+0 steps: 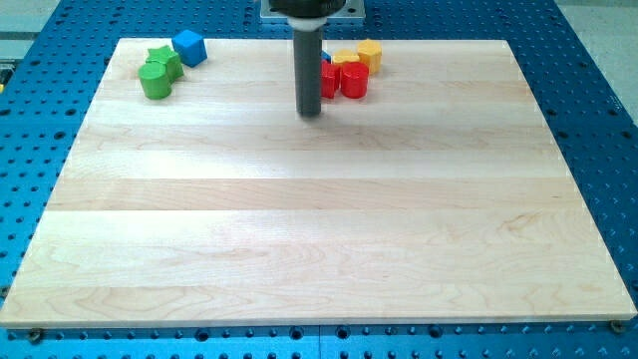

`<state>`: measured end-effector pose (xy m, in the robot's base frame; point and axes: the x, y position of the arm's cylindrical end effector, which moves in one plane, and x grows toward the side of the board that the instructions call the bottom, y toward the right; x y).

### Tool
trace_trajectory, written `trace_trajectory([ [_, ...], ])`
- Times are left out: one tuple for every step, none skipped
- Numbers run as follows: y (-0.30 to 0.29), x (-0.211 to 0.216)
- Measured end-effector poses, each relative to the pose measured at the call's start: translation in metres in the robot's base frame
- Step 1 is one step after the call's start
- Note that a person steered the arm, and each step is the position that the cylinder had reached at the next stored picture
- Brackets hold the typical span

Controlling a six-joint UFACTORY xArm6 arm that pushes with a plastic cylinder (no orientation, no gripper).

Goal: Place the triangle in between the yellow blocks

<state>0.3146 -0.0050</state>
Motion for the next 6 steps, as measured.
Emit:
trace_trajectory([
  [-0.028,-0.025],
  [-0.038,-0.063],
  [-0.011,-0.089],
  [0.045,-0.061],
  [0.049,-0.06],
  [0.025,-0.083],
])
